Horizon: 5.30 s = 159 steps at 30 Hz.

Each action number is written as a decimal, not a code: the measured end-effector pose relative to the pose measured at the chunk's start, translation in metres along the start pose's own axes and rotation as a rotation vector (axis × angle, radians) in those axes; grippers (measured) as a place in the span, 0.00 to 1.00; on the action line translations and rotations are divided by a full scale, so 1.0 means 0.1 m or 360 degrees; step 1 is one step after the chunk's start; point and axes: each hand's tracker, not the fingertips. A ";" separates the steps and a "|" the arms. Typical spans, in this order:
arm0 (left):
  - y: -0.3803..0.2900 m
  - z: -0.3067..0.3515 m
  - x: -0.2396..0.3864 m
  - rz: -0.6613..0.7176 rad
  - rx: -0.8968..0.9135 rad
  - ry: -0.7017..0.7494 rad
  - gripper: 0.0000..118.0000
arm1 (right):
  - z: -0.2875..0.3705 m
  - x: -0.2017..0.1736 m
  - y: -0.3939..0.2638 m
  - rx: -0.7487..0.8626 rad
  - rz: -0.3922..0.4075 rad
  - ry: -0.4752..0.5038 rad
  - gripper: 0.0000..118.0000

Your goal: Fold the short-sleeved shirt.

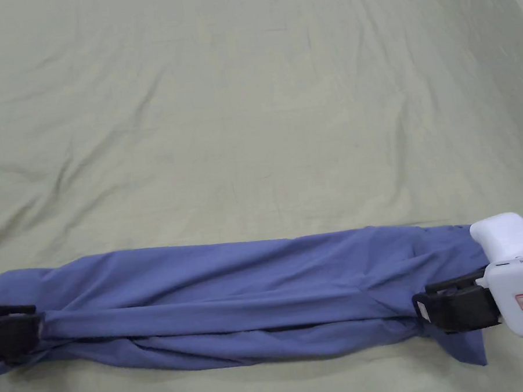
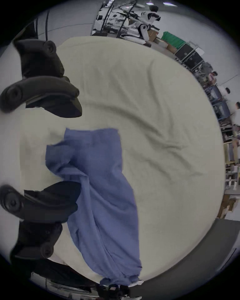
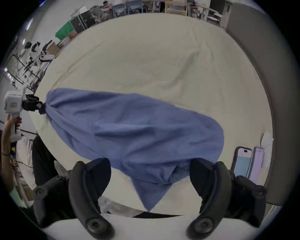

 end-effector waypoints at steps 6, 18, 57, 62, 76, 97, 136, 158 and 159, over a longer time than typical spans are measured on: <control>-0.14 0.99 0.09 -0.0058 0.0642 0.0197 0.76 | 0.70 -0.40 0.11 0.0465 -0.0067 -0.0088 0.90; -0.45 1.00 0.10 0.0044 0.0865 -0.0013 0.00 | 0.68 -0.93 0.09 0.0757 -0.0093 0.0004 0.02; -0.24 0.13 -1.08 0.0681 0.0253 -0.0433 0.05 | 0.31 -0.82 0.21 0.0594 -0.0167 0.0179 0.02; 0.10 0.42 0.02 0.0254 0.0197 -0.0216 0.05 | 0.38 -0.64 0.09 0.0629 -0.0229 0.0170 0.02; 0.43 0.00 1.09 0.0108 -0.0139 -0.1101 0.72 | 0.46 -0.20 -0.13 0.0638 -0.0354 0.0136 0.02; 0.31 -0.08 2.68 -0.0601 -0.0064 -0.0500 0.00 | 0.30 -0.27 -0.02 0.0522 -0.0286 0.0128 0.02; -0.15 -0.59 -0.14 0.0656 0.0052 -0.1368 0.16 | 0.24 -0.55 0.08 0.0445 -0.0227 0.0228 0.02; 0.80 0.00 1.76 0.0178 -0.0094 -0.1041 0.30 | 0.44 0.05 0.04 0.0573 -0.0330 0.0163 0.02; 0.84 -0.11 1.85 0.0195 -0.0173 -0.1105 0.50 | 0.44 0.08 0.01 0.0572 -0.0349 0.0159 0.02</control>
